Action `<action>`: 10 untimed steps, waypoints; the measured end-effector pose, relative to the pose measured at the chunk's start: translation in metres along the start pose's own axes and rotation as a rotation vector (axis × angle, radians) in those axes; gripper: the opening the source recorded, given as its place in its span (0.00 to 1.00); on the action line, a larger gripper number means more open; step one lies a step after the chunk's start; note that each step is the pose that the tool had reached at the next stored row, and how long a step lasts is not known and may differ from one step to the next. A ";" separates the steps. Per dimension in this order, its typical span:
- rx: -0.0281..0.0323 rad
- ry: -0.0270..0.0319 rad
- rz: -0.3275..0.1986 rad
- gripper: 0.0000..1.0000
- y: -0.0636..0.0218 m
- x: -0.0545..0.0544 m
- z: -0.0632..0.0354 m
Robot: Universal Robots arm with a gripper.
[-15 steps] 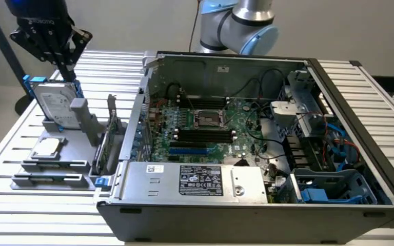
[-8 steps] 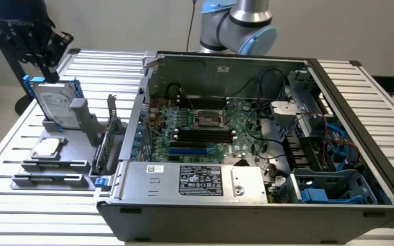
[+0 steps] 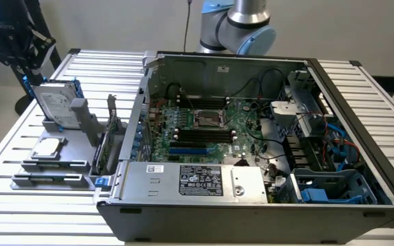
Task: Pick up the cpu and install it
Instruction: 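Reach for the cpu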
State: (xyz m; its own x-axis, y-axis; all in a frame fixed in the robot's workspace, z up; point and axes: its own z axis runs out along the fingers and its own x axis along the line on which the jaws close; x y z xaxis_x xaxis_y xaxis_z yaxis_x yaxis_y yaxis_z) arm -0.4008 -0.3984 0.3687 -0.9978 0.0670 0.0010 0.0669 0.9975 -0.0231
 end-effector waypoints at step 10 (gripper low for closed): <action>-0.0010 0.0027 -0.004 0.11 -0.0014 0.031 0.0068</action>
State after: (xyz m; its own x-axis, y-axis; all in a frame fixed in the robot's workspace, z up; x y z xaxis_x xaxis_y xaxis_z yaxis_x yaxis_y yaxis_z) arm -0.4316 -0.3979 0.3619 -0.9980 0.0626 0.0038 0.0625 0.9978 -0.0221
